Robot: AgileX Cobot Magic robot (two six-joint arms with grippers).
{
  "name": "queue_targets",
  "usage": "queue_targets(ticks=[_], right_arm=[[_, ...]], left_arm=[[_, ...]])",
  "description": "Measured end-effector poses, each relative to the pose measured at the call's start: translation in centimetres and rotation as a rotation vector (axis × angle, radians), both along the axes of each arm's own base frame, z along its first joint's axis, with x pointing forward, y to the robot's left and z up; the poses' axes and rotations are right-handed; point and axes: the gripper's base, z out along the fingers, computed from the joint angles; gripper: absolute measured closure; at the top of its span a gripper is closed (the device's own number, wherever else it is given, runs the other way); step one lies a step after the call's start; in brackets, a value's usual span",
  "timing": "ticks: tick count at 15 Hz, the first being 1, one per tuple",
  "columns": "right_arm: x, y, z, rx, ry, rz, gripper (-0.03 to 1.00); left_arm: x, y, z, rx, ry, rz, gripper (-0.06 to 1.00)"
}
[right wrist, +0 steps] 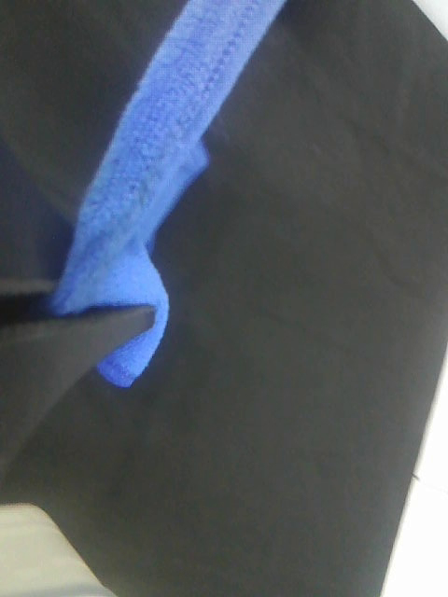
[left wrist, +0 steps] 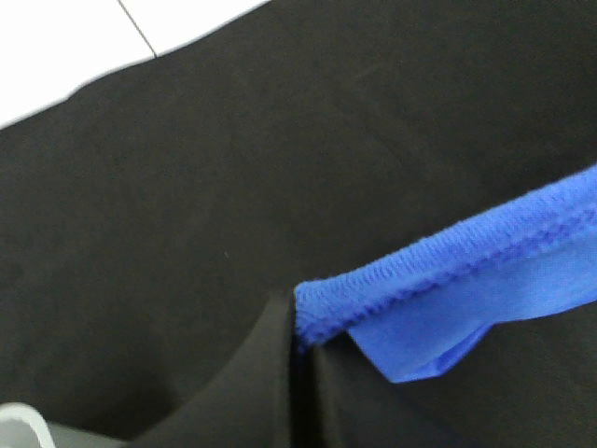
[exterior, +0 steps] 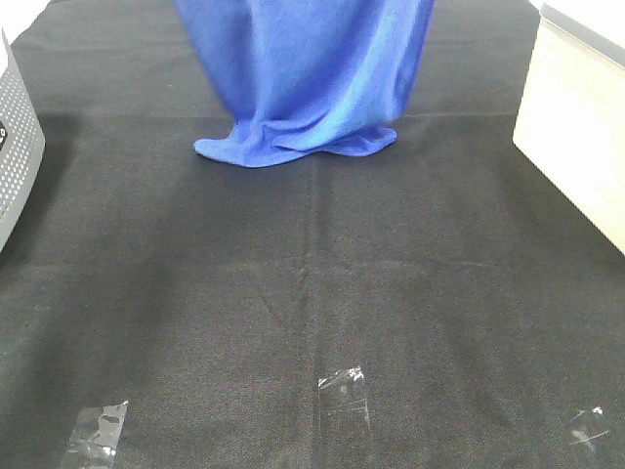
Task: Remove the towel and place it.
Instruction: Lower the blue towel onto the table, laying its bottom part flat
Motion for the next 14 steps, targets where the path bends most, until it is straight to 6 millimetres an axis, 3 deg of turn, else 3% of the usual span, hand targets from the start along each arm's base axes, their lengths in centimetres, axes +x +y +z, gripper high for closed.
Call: queue_targets(ticks=[4, 7, 11, 14], right_arm=[[-2.2, -0.1, 1.0, 0.023, 0.074, 0.04, 0.97], [-3.1, 0.2, 1.5, 0.078, 0.091, 0.081, 0.97], [-7.0, -0.4, 1.9, 0.12, 0.15, 0.117, 0.97], [-11.1, -1.1, 1.3, 0.164, 0.223, 0.13, 0.97]], left_arm=[[-2.2, 0.5, 2.4, -0.127, -0.004, 0.051, 0.94], [-4.9, 1.3, 2.1, -0.125, 0.097, 0.071, 0.94], [-10.6, 2.5, 2.5, -0.16, 0.185, 0.055, 0.94], [-15.4, 3.4, 1.4, -0.206, 0.271, 0.03, 0.94]])
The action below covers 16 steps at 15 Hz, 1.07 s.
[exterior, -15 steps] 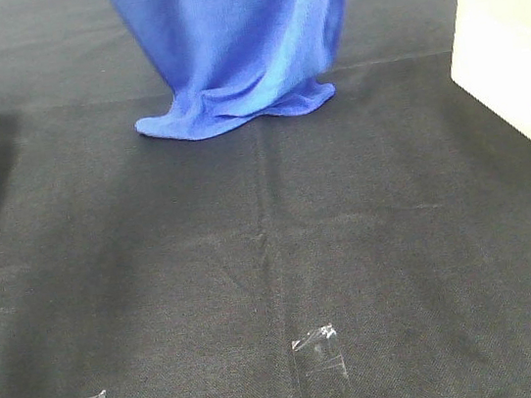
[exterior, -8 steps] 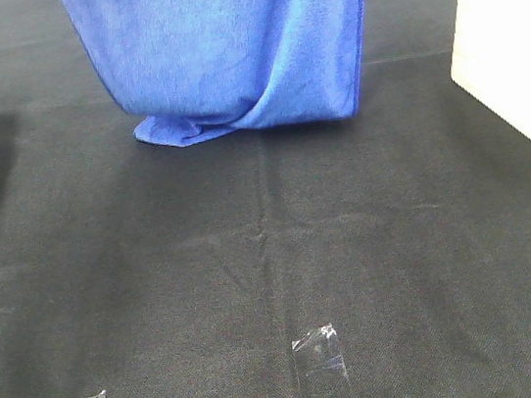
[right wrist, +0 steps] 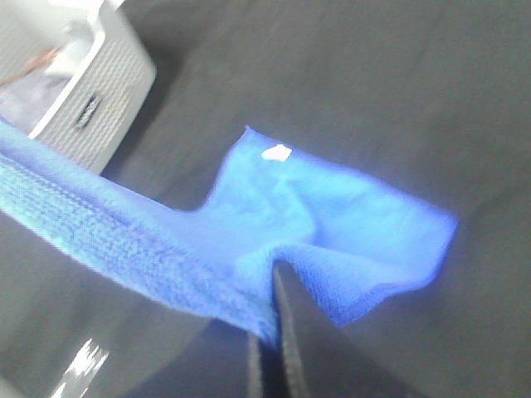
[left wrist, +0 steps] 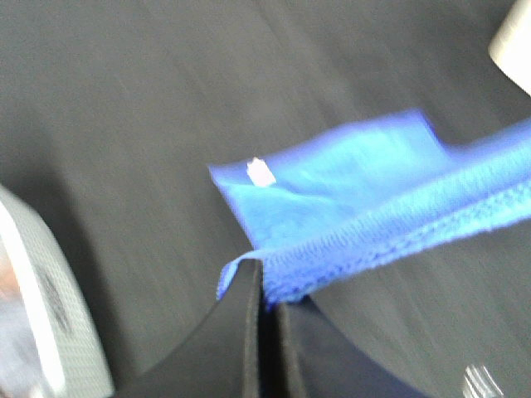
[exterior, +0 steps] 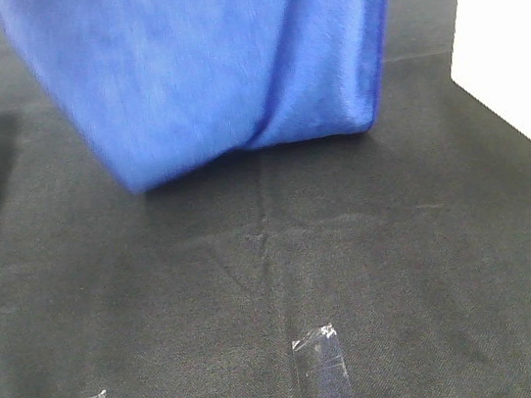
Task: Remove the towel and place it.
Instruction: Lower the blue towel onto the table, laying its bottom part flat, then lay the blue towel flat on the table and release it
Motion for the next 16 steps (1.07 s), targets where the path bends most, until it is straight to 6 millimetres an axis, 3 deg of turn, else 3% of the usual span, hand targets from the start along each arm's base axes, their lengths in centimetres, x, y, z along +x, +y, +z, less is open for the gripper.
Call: queue_targets(ticks=[5, 9, 13, 16], right_arm=[[-4.8, -1.1, -0.8, 0.039, 0.061, -0.005, 0.97], [-8.1, -2.0, -3.8, 0.065, 0.176, -0.027, 0.97], [-10.2, -2.3, -9.0, 0.053, 0.349, -0.035, 0.97], [-11.2, -2.3, -13.1, 0.053, 0.497, -0.038, 0.97]], left_arm=[[-5.1, 0.8, -0.7, -0.064, 0.033, -0.022, 0.94], [-8.7, 1.2, -3.1, -0.122, 0.112, -0.05, 0.94], [-11.1, 1.1, -8.2, -0.172, 0.29, -0.07, 0.94], [-12.0, 0.9, -13.6, -0.182, 0.488, -0.06, 0.94]])
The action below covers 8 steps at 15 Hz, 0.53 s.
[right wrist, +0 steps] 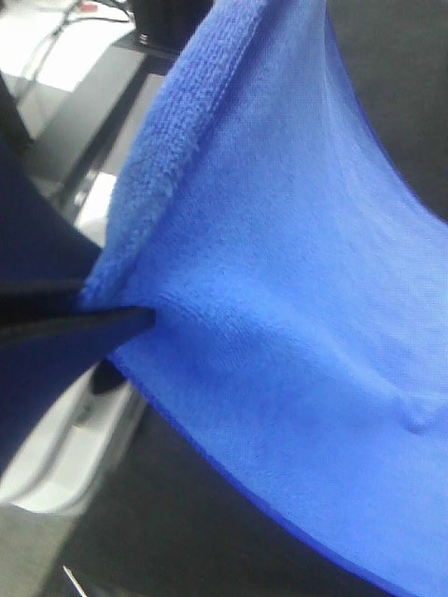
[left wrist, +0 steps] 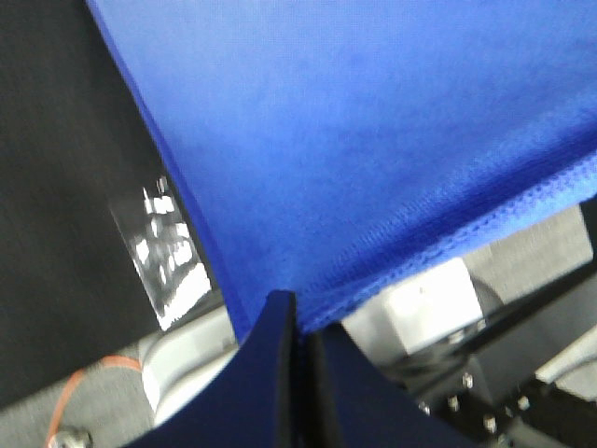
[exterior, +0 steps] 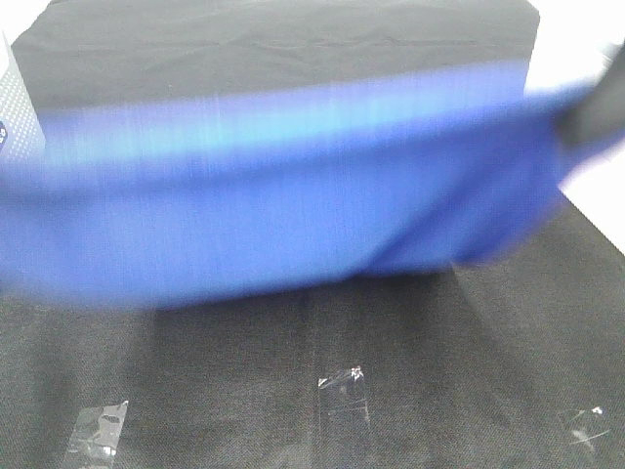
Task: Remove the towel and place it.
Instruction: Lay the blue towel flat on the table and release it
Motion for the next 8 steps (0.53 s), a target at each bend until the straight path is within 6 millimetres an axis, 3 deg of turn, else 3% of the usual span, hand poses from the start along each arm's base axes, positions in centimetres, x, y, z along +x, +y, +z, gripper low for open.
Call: queue_targets(ticks=[1, 6, 8], right_arm=[[0.0, 0.0, 0.0, 0.0, 0.0, 0.0, 0.97], [-1.8, 0.0, -6.1, 0.006, 0.24, -0.008, 0.97], [-2.5, 0.0, -7.6, 0.009, 0.304, -0.014, 0.97]], left_arm=[[0.0, 0.0, 0.0, 0.0, 0.0, 0.0, 0.94], [-1.7, 0.0, -5.4, -0.01, 0.219, 0.009, 0.94], [-2.4, 0.0, -6.8, -0.019, 0.285, 0.014, 0.94]])
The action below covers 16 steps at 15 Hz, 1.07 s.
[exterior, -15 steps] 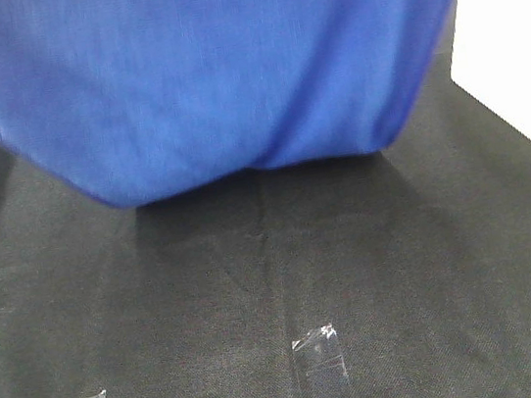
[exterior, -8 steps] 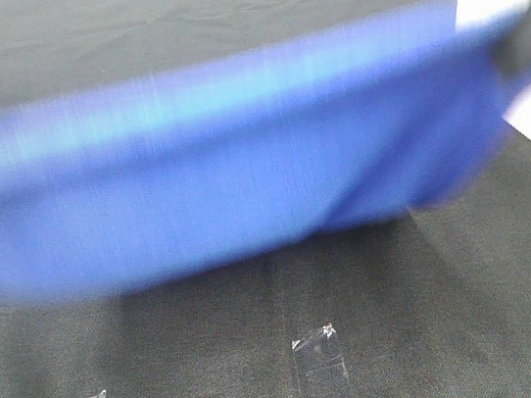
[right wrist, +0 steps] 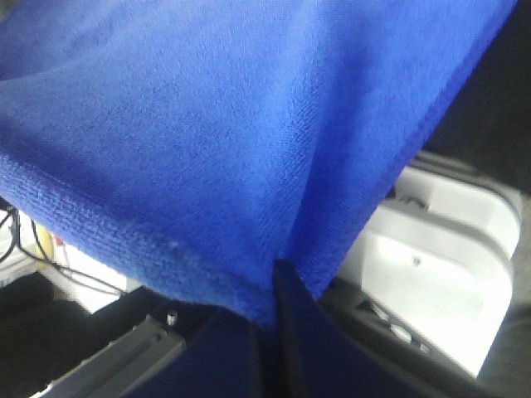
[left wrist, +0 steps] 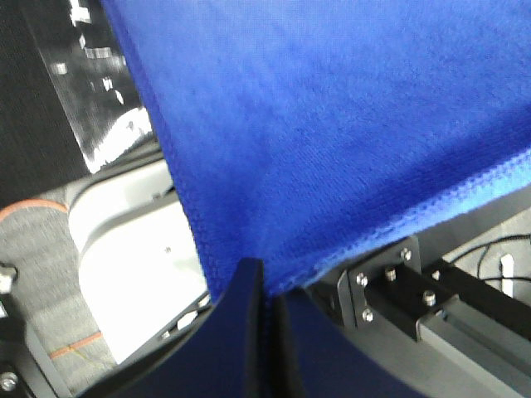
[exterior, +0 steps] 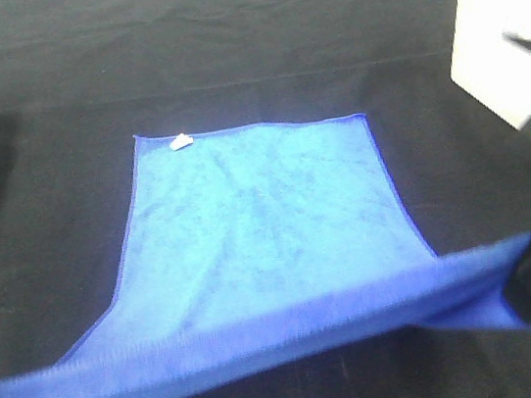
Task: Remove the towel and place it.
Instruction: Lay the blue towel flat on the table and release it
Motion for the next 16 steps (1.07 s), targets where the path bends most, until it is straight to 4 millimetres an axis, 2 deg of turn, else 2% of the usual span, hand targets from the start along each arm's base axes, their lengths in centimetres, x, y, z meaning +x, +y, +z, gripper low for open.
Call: queue_targets(ticks=[3, 7, 8, 10, 13, 16], right_arm=[[-1.3, -0.1, -2.8, 0.001, 0.126, -0.013, 0.97], [-0.5, 0.3, -5.9, -0.036, 0.287, -0.007, 0.97], [-0.5, 0.3, -5.9, -0.036, 0.287, -0.007, 0.97], [0.2, 0.5, -7.3, -0.057, 0.35, 0.023, 0.97], [0.7, 0.7, -8.6, -0.073, 0.401, 0.047, 0.97], [1.1, 0.7, -9.9, -0.1, 0.456, 0.073, 0.97]], left_arm=[[-1.1, 0.2, -2.8, 0.017, 0.109, -0.01, 0.94], [0.5, -0.2, -5.9, 0.076, 0.267, -0.054, 0.94], [0.5, -0.2, -5.9, 0.076, 0.267, -0.054, 0.94], [1.2, -0.3, -7.4, 0.097, 0.334, -0.094, 0.94], [1.6, -0.5, -8.4, 0.11, 0.391, -0.103, 0.94], [1.3, -1.7, -9.0, 0.153, 0.404, -0.196, 0.94]])
